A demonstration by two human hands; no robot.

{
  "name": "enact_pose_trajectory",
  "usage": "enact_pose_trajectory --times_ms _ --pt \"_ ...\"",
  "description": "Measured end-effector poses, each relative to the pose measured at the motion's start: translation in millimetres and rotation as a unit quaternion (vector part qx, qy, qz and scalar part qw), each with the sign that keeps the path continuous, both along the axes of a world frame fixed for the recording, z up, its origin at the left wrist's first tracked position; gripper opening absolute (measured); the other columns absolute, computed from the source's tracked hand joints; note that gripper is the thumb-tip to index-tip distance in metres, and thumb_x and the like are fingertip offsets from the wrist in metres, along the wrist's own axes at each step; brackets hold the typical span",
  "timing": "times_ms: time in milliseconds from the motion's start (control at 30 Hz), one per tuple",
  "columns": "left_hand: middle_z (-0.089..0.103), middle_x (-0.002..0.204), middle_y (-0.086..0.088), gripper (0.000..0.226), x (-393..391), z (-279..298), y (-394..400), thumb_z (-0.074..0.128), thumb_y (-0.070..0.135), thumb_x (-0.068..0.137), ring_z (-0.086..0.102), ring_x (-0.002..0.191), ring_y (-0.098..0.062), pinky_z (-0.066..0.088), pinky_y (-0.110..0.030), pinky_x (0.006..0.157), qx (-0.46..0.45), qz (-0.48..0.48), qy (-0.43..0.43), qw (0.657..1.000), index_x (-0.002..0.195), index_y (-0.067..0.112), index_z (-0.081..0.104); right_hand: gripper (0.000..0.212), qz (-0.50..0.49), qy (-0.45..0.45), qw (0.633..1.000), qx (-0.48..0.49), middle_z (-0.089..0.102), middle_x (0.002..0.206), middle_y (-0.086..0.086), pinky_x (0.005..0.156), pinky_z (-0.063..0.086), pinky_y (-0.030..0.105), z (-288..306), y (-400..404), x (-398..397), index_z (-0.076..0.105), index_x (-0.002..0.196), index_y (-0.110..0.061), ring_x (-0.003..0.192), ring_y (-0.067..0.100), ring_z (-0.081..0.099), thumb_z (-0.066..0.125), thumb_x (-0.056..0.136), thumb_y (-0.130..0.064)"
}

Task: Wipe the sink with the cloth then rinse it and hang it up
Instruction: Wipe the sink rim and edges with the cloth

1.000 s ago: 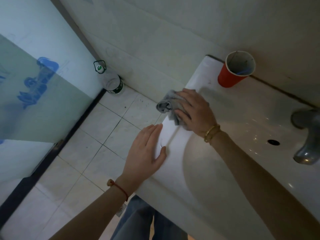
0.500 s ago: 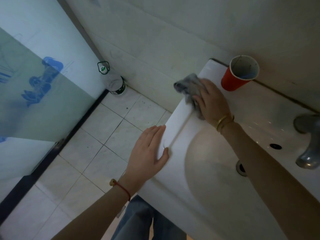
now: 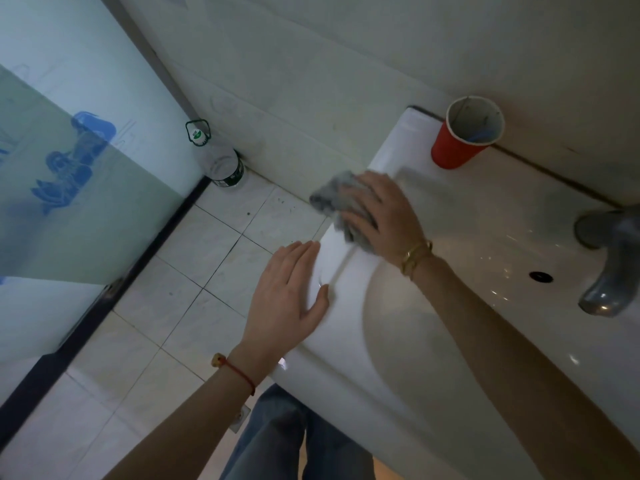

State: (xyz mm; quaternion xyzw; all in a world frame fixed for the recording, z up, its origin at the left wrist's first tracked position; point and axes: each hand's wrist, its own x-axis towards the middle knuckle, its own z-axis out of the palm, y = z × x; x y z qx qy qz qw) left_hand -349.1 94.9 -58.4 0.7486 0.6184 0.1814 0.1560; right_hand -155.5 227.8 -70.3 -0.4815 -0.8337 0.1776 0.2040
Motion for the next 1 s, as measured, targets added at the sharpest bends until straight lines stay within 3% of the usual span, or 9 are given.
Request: enact_pose_trajectory --times_ms 133,333,433,600,700,800,867,933,1000 --pt "0.051 0.147 -0.006 0.061 -5 2 -13 0.055 0.040 0.096 0.040 0.141 -0.019 0.012 -0.024 0.124 -0.012 0.005 0.003 1.000 0.147 0.009 0.044 0.051 -0.112 0.019 0.993 -0.003 0.048 0.141 0.012 0.115 0.028 0.052 3 -1 -19 0.051 0.134 -0.011 0.137 0.033 0.033 0.049 0.095 -0.043" --pt "0.056 0.142 -0.010 0.059 -18 -6 -42 0.051 0.042 0.095 0.049 0.134 -0.024 0.032 -0.038 0.119 -0.020 0.017 -0.013 1.000 0.141 0.005 0.051 0.045 -0.005 0.071 0.997 -0.024 0.051 0.140 0.009 0.119 0.021 0.045 -4 -101 -46 0.058 0.131 -0.016 0.137 0.027 0.034 0.039 0.099 -0.041" --pt "0.057 0.139 -0.010 0.061 -20 -6 -52 0.050 0.044 0.094 0.050 0.131 -0.025 0.041 -0.046 0.112 -0.021 0.040 -0.027 0.999 0.141 0.005 0.051 0.045 0.016 0.036 0.999 0.024 0.055 0.136 0.009 0.118 0.024 0.042 -10 -81 -39 0.059 0.129 -0.013 0.135 0.029 0.037 0.040 0.098 -0.040" --pt "0.058 0.137 -0.011 0.060 -20 -7 -52 0.054 0.041 0.092 0.050 0.131 -0.025 0.041 -0.044 0.113 0.000 0.044 -0.044 0.998 0.139 0.003 0.052 0.035 -0.132 0.099 0.986 0.005 0.050 0.137 0.010 0.110 0.035 0.054 -4 -57 -47 0.057 0.128 -0.010 0.133 0.037 0.038 0.051 0.096 -0.021" --pt "0.059 0.134 -0.010 0.054 -19 -8 -51 0.056 0.037 0.093 0.053 0.126 -0.023 0.041 -0.037 0.111 0.010 0.033 -0.068 0.997 0.135 0.003 0.055 0.044 -0.034 0.111 0.993 -0.010 0.035 0.145 -0.003 0.116 0.029 0.048 -3 -119 -59 0.049 0.136 -0.021 0.138 0.029 0.033 0.055 0.093 -0.014" --pt "0.060 0.132 -0.010 0.051 -19 -9 -51 0.060 0.035 0.093 0.055 0.123 -0.023 0.044 -0.039 0.107 0.015 0.029 -0.072 0.997 0.132 0.003 0.057 0.047 0.063 0.054 0.993 0.083 0.037 0.145 0.000 0.118 0.026 0.041 -10 -122 -44 0.046 0.138 -0.018 0.137 0.023 0.032 0.054 0.092 -0.022" --pt "0.059 0.134 -0.011 0.054 -20 -10 -53 0.064 0.030 0.091 0.053 0.128 -0.025 0.044 -0.044 0.108 0.015 0.035 -0.065 0.997 0.135 0.002 0.055 0.044 0.012 0.062 0.994 0.094 0.044 0.141 0.005 0.115 0.032 0.040 -12 -96 -31 0.043 0.136 -0.019 0.132 0.019 0.038 0.054 0.093 -0.014" --pt "0.057 0.137 -0.010 0.057 -21 -9 -55 0.064 0.031 0.091 0.050 0.131 -0.024 0.042 -0.045 0.110 0.007 0.043 -0.062 0.997 0.138 0.004 0.052 0.044 -0.121 0.095 0.985 0.077 0.047 0.136 0.006 0.108 0.041 0.038 -12 -63 -13 0.040 0.137 -0.012 0.127 0.020 0.047 0.051 0.095 -0.008" --pt "0.056 0.139 -0.009 0.058 -21 -8 -55 0.061 0.035 0.092 0.049 0.132 -0.024 0.041 -0.045 0.111 -0.004 0.045 -0.063 0.997 0.140 0.005 0.050 0.044 -0.223 0.088 0.970 0.049 0.045 0.138 0.020 0.105 0.043 0.049 -13 -45 -3 0.042 0.138 -0.002 0.125 0.038 0.047 0.048 0.096 -0.014"
